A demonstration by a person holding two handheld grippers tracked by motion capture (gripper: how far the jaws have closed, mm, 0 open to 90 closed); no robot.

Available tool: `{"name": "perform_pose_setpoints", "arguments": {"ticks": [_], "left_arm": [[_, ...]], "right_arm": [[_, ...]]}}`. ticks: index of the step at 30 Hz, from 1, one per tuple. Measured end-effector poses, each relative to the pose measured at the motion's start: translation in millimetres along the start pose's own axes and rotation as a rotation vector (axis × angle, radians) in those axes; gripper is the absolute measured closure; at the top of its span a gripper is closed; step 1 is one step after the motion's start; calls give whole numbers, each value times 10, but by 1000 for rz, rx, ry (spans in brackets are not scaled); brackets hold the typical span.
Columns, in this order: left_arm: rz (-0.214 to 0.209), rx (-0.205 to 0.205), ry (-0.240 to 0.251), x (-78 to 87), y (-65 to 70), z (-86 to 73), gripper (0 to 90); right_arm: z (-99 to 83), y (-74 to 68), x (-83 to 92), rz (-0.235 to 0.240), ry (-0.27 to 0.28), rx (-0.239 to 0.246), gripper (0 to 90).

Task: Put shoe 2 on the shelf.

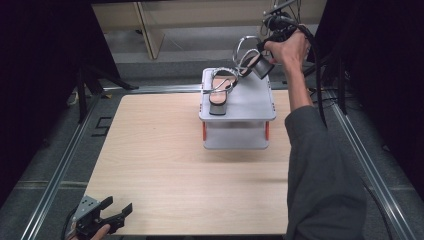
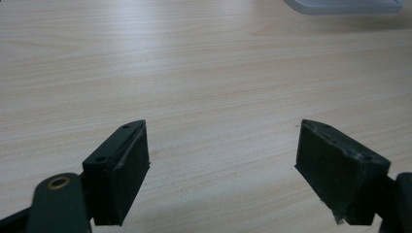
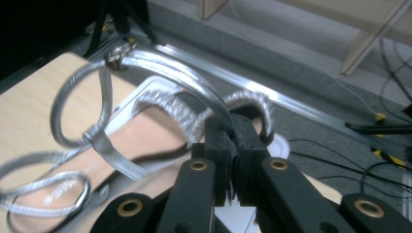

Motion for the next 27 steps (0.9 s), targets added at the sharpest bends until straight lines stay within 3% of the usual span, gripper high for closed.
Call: {"name": "perform_pose_setpoints", "arguments": {"ticks": [3, 4, 9, 10, 18, 27], "left_arm": [[-6, -8, 4, -3, 4, 3, 191], [-5, -5, 7, -5, 5, 6, 190], [-3, -5, 1, -18, 7, 0, 190], [-1, -7, 1, -12, 5, 2, 190], [1, -11, -3, -12, 3, -3, 191], [6, -13, -10, -5, 2, -6, 191]], "right_arm": [[-126, -13, -16, 9, -30, 28, 874], [-259, -65, -34, 39, -59, 58, 873], [-462, -176, -98, 76, -85, 96, 869], [-553, -222, -131, 95, -113, 103, 866], [-787, -317, -237, 140, -147, 98, 857], [-933, -267, -347, 143, -153, 82, 849]]}}
Point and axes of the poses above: each handheld gripper's, and its own axes: x roughly backward along the jaws, z roughly out of its top, y roughly to its right, the point moved 9 cm from there along -x, roughly forward along the jaws
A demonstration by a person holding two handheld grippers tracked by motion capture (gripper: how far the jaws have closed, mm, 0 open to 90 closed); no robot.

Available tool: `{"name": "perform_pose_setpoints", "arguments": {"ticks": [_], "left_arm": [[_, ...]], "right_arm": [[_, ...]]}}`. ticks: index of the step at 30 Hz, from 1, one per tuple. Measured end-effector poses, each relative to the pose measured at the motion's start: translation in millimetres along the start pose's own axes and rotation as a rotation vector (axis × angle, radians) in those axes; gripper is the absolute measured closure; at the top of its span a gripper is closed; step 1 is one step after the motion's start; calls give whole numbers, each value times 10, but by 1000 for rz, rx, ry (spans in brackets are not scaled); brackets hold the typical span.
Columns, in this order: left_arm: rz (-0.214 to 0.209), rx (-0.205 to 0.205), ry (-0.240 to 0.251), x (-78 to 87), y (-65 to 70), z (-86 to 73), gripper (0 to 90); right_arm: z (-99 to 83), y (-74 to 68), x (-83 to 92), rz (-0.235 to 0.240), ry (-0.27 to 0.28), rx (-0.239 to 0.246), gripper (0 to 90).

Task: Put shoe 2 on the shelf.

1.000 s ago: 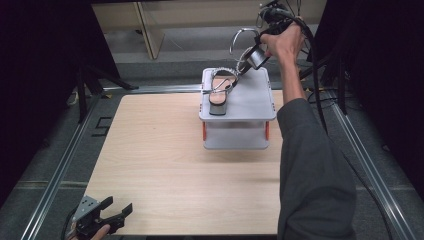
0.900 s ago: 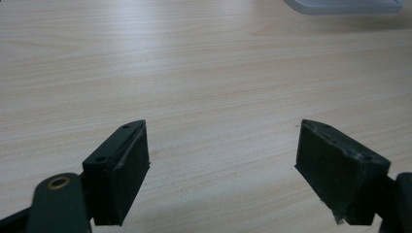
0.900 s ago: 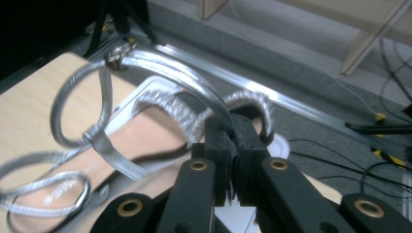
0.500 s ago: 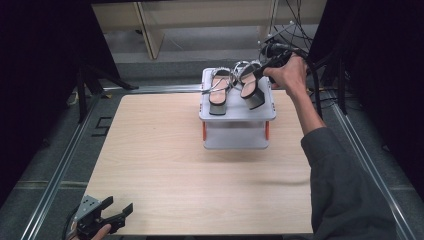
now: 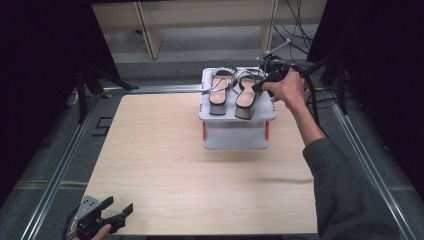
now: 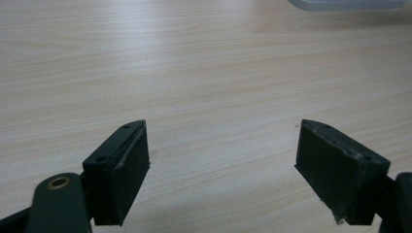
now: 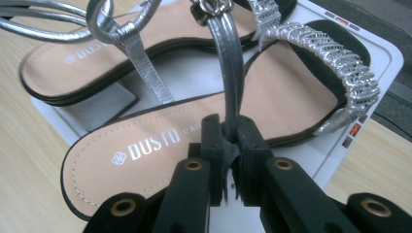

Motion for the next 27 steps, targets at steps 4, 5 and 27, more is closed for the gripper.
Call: {"name": "perform_pose_setpoints", "arguments": {"ticks": [4, 5, 27], "left_arm": [[-4, 3, 4, -7, 4, 2, 191], [-9, 0, 5, -7, 6, 2, 191], [-6, -5, -3, 2, 3, -5, 191]], "right_arm": [[13, 38, -24, -1, 19, -15, 852], [20, 34, -38, 0, 20, -31, 854], [123, 38, 149, 38, 154, -90, 483]]}}
Point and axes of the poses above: each handheld gripper's, and its own axes: x roughly backward along the jaws, z roughly out of its top, y roughly to its right, the point moved 9 cm from there along -x, roughly forward along the jaws
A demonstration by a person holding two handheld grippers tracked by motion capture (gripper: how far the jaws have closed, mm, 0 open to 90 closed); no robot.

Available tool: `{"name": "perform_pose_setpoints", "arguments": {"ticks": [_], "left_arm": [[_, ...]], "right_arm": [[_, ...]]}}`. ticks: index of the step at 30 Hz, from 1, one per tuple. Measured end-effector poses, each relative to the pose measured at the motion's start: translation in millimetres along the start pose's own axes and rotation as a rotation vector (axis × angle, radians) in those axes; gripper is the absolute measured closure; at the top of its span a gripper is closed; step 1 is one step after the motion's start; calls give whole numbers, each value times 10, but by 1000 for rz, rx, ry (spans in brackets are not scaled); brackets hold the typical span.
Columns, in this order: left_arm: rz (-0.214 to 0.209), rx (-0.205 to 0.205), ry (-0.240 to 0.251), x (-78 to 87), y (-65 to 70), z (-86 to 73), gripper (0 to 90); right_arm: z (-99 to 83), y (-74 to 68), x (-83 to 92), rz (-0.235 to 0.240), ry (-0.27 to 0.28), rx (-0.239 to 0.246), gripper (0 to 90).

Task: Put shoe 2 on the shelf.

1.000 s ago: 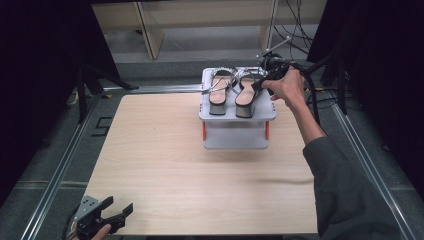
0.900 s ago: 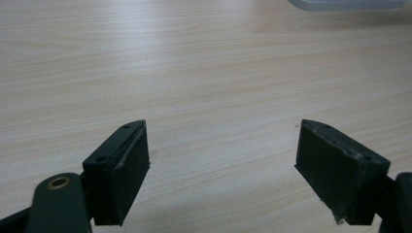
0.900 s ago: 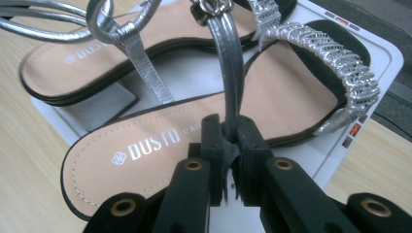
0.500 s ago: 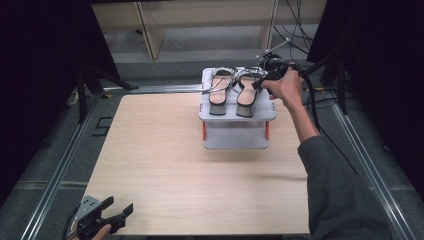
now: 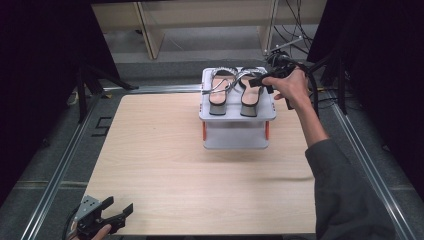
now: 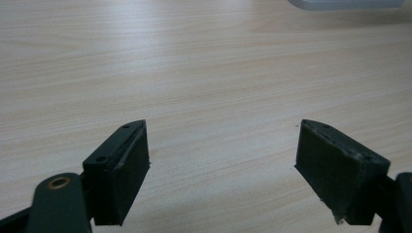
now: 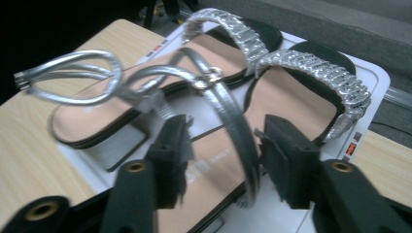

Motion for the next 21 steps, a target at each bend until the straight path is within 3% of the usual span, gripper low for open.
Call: {"name": "perform_pose_setpoints", "arguments": {"ticks": [1, 2, 5, 10, 12, 16, 17, 19, 20, 21], "left_arm": [[2, -1, -4, 5, 0, -2, 191], [2, -2, -4, 6, -1, -2, 191], [4, 4, 2, 0, 1, 3, 191], [5, 4, -1, 0, -5, -2, 191], [6, 11, 5, -4, -1, 2, 191], [4, 15, 12, -15, -1, 9, 191], [2, 12, 12, -18, -3, 8, 191], [6, 13, 10, -11, -4, 5, 191], [8, 14, 10, -11, -6, 4, 191], [8, 14, 10, -11, -7, 4, 191]], "right_arm": [[-35, -28, 61, -3, -21, -22, 451], [-68, -92, 140, 32, 4, -37, 428], [-176, -159, 247, 62, 25, -38, 396], [-389, -182, 350, 56, 35, -11, 370], [-579, -266, 402, 94, 42, 0, 357], [-779, -371, 456, 115, 56, 18, 345], [-849, -406, 473, 112, 63, 9, 342], [-1009, -438, 506, 88, 80, 40, 338], [-1085, -470, 513, 92, 65, 20, 335], [-1164, -481, 506, 98, 71, 47, 332]]}}
Point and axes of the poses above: each handheld gripper's, and its own axes: x roughly backward along the jaws, z roughly out of its top, y roughly to its right, the point moved 9 cm from there along -x, roughly forward along the jaws
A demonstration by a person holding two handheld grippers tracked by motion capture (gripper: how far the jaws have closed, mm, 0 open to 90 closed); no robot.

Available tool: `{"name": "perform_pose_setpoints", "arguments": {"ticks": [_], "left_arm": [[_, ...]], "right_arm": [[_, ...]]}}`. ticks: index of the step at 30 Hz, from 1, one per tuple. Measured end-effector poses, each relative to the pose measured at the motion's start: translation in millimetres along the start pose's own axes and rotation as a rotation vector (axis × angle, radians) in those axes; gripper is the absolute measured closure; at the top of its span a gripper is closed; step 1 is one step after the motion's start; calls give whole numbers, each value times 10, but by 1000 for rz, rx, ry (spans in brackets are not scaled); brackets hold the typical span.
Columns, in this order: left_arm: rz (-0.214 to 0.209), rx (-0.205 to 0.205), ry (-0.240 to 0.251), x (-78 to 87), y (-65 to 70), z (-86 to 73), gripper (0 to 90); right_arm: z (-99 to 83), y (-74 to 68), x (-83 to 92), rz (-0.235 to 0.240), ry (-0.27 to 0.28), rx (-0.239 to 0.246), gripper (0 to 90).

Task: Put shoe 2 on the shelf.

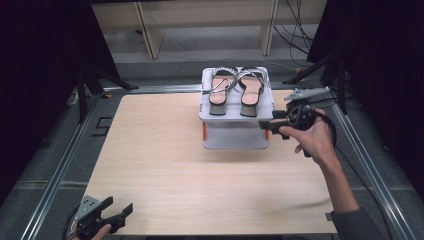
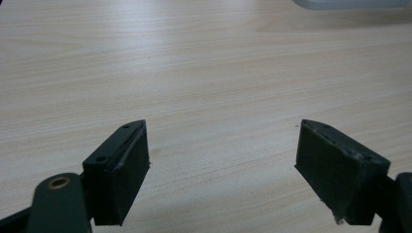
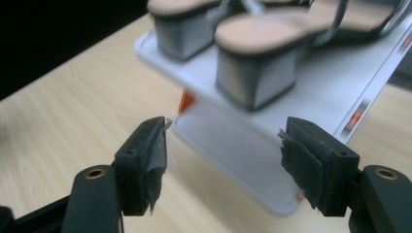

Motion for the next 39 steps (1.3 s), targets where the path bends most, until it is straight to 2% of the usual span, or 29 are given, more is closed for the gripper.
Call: {"name": "perform_pose_setpoints", "arguments": {"ticks": [1, 5, 6, 7, 8, 9, 10, 11, 12, 14, 16, 17, 18, 22, 23, 25, 28, 29, 31, 33, 34, 35, 36, 38, 39], "left_arm": [[-2, 0, 1, -3, 1, 0, 191], [4, -7, -9, -10, -6, -8, 191], [5, -7, -9, -10, -7, -8, 191], [6, -8, -9, -10, -9, -6, 191], [7, -7, -9, -11, -9, -6, 191], [7, -6, -10, -15, -5, -7, 191], [4, -8, -12, -16, 0, -11, 191], [3, -17, -18, -8, -3, -18, 190], [4, -29, -25, 1, -9, -23, 190], [3, -12, -10, -8, 4, -15, 190], [4, -16, -12, -6, 0, -21, 190], [2, -13, -10, -6, 2, -19, 190], [1, -14, -11, -3, 2, -19, 190], [9, -14, -14, 0, -3, -23, 190], [9, -14, -15, 1, 0, -23, 190], [0, -15, -7, -6, 8, -17, 189], [1, -17, -10, -3, 5, -21, 189], [8, -21, -16, -4, -5, -26, 189], [6, -15, -11, -4, -1, -23, 189], [5, -22, -10, -7, 2, -23, 189], [13, -23, -17, 0, 3, -26, 189], [17, -42, -39, 17, -12, -41, 189], [18, -48, -42, 21, -17, -43, 189], [18, -43, -39, 18, -15, -40, 189], [16, -39, -34, 16, -10, -37, 189]], "right_arm": [[-79, -19, -2, -4, 11, 5, 333], [-438, -127, -63, -6, -37, 0, 326], [-512, -152, -92, 7, -48, 5, 320], [-629, -204, -116, 15, -58, -13, 318], [-629, -204, -116, 15, -58, -13, 318], [-675, -209, -133, 15, -66, 14, 315], [-710, -236, -152, 21, -60, 19, 315], [-788, -306, -175, 39, -80, 19, 315], [-788, -306, -175, 39, -80, 19, 315], [-837, -377, -198, 46, -88, 17, 315], [-877, -434, -222, 42, -99, 25, 312], [-884, -451, -239, 44, -92, 48, 312], [-901, -498, -250, 49, -93, 37, 312], [-999, -648, -310, 72, -97, 70, 305], [-1016, -680, -321, 81, -84, 70, 305], [-1085, -731, -339, 92, -93, 63, 305], [-1240, -739, -374, 73, -116, 79, 300], [-1240, -739, -374, 73, -116, 79, 300], [-1321, -737, -384, 90, -127, 57, 299], [-1381, -707, -386, 72, -127, 53, 299], [-1413, -710, -386, 84, -126, 39, 299], [-1495, -703, -392, 85, -143, 43, 294], [-1495, -703, -392, 85, -143, 43, 294], [-1566, -704, -399, 93, -144, 30, 293], [-1609, -714, -393, 89, -156, 7, 288]]}}
Point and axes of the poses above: each handheld gripper's, and its own axes: x roughly backward along the jaws, z roughly out of its top, y roughly to its right, the point moved 9 cm from there along -x, roughly forward along the jaws
